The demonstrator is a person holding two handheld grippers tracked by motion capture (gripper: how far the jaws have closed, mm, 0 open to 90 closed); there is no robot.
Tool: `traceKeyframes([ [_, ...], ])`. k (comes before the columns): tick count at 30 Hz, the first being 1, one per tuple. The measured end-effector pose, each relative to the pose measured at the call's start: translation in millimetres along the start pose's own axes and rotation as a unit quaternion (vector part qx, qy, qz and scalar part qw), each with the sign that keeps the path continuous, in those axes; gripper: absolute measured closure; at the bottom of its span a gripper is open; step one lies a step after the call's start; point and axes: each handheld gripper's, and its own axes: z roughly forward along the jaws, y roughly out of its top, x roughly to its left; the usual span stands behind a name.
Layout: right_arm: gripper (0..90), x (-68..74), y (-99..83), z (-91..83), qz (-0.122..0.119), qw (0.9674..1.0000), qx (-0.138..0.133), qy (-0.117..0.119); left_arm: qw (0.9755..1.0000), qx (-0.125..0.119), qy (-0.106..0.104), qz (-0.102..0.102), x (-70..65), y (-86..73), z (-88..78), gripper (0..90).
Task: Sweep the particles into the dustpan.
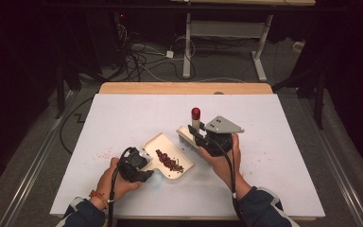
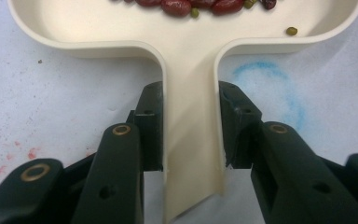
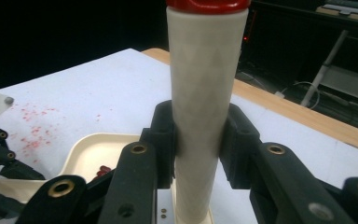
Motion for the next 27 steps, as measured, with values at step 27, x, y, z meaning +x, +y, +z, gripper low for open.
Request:
traceKeyframes([
  [27,70.0,28.2,7.0,-8.7,-0.003,0.998,-0.004,0.064,1.0,0.0,-0.001,0.0,0.0,0.8,-0.6,63.8],
])
